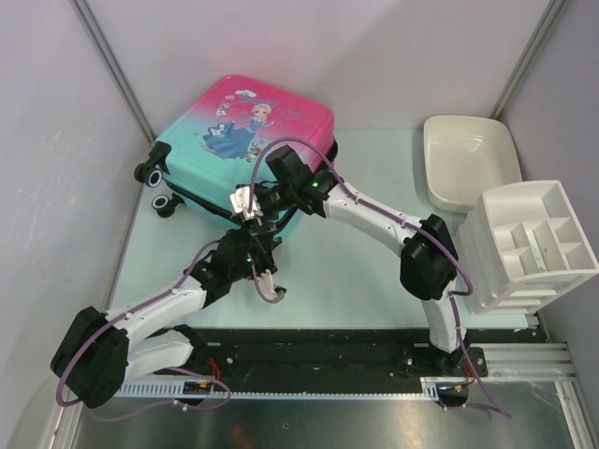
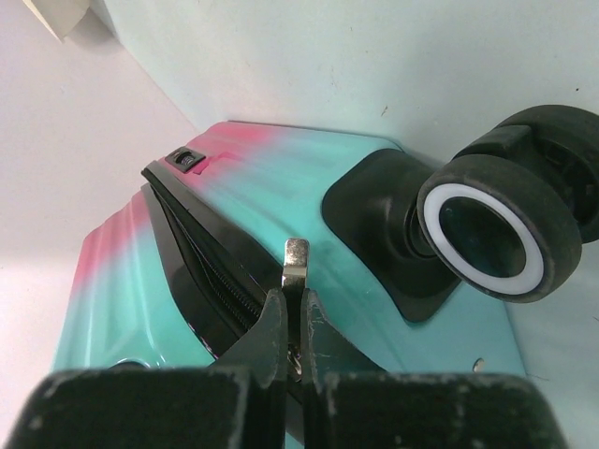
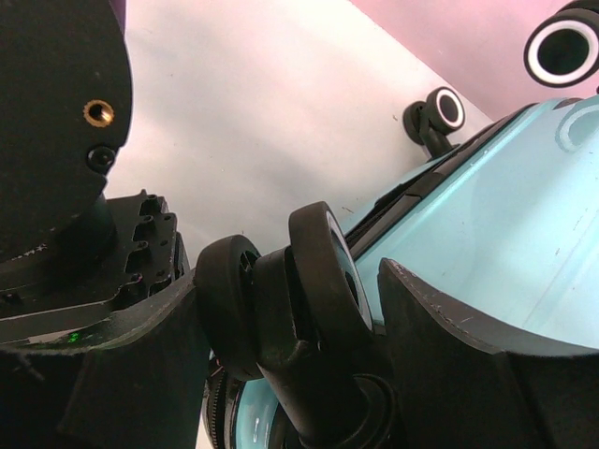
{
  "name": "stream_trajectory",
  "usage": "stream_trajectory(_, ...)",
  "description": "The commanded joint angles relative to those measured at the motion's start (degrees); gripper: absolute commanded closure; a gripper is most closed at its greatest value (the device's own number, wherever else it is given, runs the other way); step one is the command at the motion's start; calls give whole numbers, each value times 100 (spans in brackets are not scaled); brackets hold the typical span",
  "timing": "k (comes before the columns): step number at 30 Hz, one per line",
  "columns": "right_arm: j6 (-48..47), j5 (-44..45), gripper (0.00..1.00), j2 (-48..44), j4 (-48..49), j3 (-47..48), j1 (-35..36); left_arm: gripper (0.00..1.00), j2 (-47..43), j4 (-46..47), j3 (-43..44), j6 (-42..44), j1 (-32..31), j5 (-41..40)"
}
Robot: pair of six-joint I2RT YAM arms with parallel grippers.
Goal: Open, take out, and arrange the luggage
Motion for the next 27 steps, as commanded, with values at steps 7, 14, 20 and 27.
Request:
stream_trajectory(7,1864,771,100,4,135,-185,-702,100,-85,-354,-386,647,231,-1281)
stream_trajectory(14,1829,763,100,-145,231,-405,-808,100,-675,-854,-852,480,433,-1518)
stream_trajectory(20,1820,710,100,-259,275,-572,-843,100,-676,-925,-1020,339,828,-1580)
stream_trajectory(27,1846,675,100,-321,293,-598,-852,90,-735,-1082,-380,-546,1390,-642)
